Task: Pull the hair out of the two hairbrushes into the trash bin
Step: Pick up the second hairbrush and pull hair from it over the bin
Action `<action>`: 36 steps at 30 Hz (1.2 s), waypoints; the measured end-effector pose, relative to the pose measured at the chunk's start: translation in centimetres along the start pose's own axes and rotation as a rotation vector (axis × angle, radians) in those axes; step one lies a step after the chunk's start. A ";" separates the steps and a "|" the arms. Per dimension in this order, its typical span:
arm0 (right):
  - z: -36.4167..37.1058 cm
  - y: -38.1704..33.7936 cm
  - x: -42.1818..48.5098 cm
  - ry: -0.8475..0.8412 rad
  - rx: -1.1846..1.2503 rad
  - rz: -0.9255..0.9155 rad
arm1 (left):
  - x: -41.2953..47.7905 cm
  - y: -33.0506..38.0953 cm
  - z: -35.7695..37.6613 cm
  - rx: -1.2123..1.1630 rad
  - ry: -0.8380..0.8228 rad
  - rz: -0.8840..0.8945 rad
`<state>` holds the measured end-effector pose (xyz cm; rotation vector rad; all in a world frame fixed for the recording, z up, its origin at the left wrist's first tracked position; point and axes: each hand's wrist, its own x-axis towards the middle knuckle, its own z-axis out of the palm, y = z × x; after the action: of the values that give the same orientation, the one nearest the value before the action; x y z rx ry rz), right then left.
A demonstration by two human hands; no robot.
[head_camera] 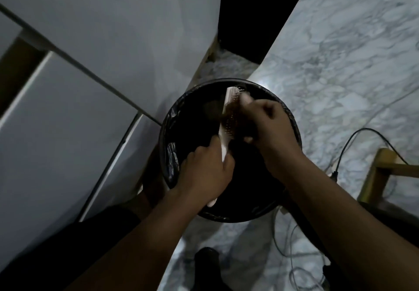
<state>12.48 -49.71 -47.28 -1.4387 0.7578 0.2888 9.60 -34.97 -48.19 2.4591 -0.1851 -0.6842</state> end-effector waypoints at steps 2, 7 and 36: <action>0.4 0.3 -0.2 0.088 -0.241 -0.148 | -0.2 0.4 -0.2 0.020 -0.021 -0.021; 0.3 0.1 0.0 0.131 -0.033 -0.119 | -0.1 0.6 -0.5 -0.083 -0.015 -0.041; 0.2 0.0 0.1 0.215 0.059 -0.131 | 0.5 0.0 -1.0 -0.097 -0.022 -0.006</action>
<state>12.63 -49.56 -47.34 -1.4706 0.8344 0.0107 10.54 -34.59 -47.73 2.3618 -0.1495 -0.7067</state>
